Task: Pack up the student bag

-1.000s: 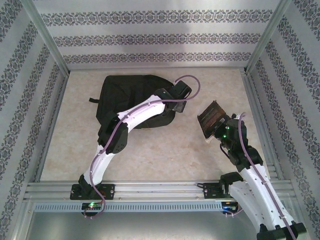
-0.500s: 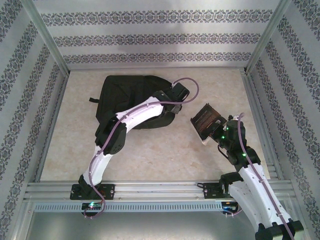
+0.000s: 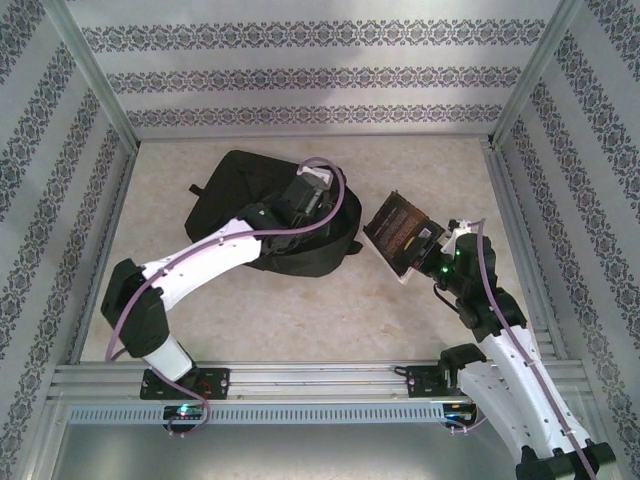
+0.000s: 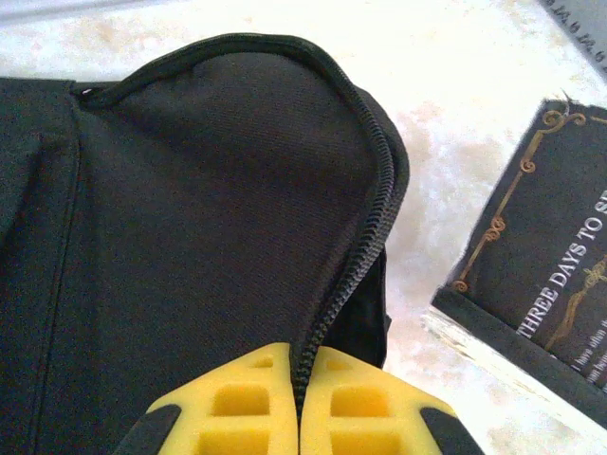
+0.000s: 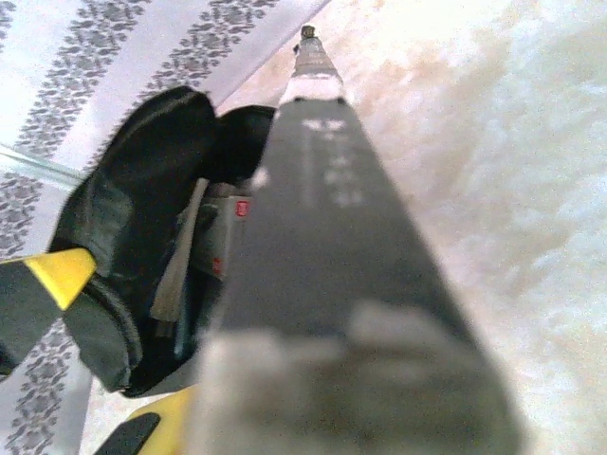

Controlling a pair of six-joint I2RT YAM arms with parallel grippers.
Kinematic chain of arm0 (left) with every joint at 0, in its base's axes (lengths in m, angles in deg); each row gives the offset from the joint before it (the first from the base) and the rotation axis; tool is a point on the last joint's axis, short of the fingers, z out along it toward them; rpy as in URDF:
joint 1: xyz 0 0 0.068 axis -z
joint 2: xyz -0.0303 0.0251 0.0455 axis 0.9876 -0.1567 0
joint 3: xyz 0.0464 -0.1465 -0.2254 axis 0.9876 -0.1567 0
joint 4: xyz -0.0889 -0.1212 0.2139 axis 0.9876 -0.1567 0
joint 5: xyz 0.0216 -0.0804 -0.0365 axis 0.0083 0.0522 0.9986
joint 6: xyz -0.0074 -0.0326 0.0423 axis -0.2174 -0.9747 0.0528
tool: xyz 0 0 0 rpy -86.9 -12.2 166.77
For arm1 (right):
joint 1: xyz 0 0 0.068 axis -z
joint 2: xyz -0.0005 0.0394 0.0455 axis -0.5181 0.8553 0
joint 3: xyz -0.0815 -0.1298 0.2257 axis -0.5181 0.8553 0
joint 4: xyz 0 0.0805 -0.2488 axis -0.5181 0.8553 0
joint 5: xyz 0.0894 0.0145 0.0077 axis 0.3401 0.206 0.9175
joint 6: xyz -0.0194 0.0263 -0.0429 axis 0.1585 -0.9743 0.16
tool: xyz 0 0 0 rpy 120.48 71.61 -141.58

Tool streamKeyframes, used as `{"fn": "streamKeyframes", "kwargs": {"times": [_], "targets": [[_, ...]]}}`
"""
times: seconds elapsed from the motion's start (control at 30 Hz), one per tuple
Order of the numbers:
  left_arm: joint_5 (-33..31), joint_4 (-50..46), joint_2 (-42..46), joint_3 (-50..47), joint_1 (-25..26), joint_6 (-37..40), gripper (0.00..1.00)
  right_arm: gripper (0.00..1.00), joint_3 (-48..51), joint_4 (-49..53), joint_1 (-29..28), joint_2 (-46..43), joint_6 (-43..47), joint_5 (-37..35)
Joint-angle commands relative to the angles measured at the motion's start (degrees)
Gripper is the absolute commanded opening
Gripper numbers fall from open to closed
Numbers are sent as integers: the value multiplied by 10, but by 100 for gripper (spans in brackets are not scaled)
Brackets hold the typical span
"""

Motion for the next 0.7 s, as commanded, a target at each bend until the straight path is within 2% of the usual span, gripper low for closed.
{"fn": "streamKeyframes", "kwargs": {"times": [0.0, 0.23, 0.43, 0.5, 0.67], "targets": [[49, 55, 34, -43, -8, -44, 0, 0, -24, -70, -11, -7, -11, 49], [75, 84, 97, -98, -16, -63, 0, 0, -10, -171, -35, 58, -165, 99], [107, 84, 99, -115, -23, -58, 2, 0, -13, -296, -66, 154, -257, 120], [105, 89, 99, -123, -24, -57, 9, 0, -20, -340, -79, 186, -276, 130], [103, 68, 82, -104, -29, -32, 42, 0, -33, -398, -111, 234, -286, 136]]}}
